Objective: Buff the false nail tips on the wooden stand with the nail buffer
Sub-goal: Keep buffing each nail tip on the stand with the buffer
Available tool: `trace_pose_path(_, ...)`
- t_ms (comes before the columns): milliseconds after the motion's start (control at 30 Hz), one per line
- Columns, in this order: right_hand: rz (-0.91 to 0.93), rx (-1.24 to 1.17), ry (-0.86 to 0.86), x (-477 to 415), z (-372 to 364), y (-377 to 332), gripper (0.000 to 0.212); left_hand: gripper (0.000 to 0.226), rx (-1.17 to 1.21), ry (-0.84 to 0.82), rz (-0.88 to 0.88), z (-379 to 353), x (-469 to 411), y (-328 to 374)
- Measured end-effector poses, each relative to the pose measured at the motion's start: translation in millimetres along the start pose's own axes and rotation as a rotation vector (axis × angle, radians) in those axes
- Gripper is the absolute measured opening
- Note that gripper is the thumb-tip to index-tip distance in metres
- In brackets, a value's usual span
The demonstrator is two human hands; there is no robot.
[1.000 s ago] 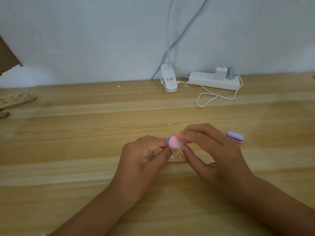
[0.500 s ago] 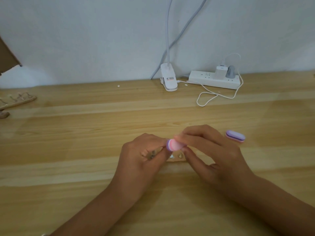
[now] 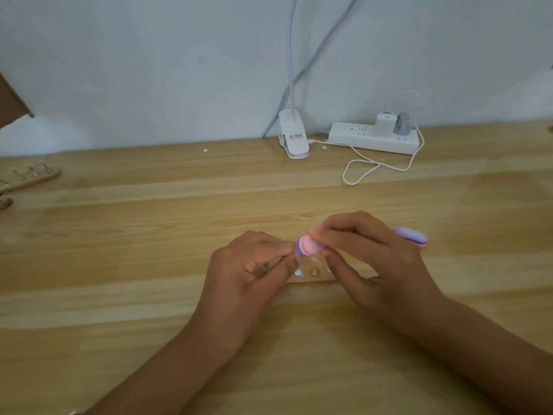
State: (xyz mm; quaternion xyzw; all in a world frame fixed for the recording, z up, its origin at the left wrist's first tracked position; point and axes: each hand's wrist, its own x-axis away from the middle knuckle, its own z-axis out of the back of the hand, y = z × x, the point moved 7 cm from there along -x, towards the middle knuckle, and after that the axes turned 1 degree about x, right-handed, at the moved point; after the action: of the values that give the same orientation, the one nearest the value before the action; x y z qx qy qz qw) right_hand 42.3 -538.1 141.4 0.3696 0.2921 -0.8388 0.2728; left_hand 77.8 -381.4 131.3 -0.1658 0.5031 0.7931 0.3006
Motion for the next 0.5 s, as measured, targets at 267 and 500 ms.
trace_pose_path(267, -0.136, 0.011, -0.062, -2.3, 5.9, 23.9, 0.029, 0.007, -0.044, 0.016, 0.038, 0.8, 0.7, -5.4)
trace_pose_path(500, 0.030, -0.056, -0.139, 0.6, -5.3, -5.4, 0.024, 0.009, -0.040, -0.019, 0.091, 0.5, -0.5, -5.5)
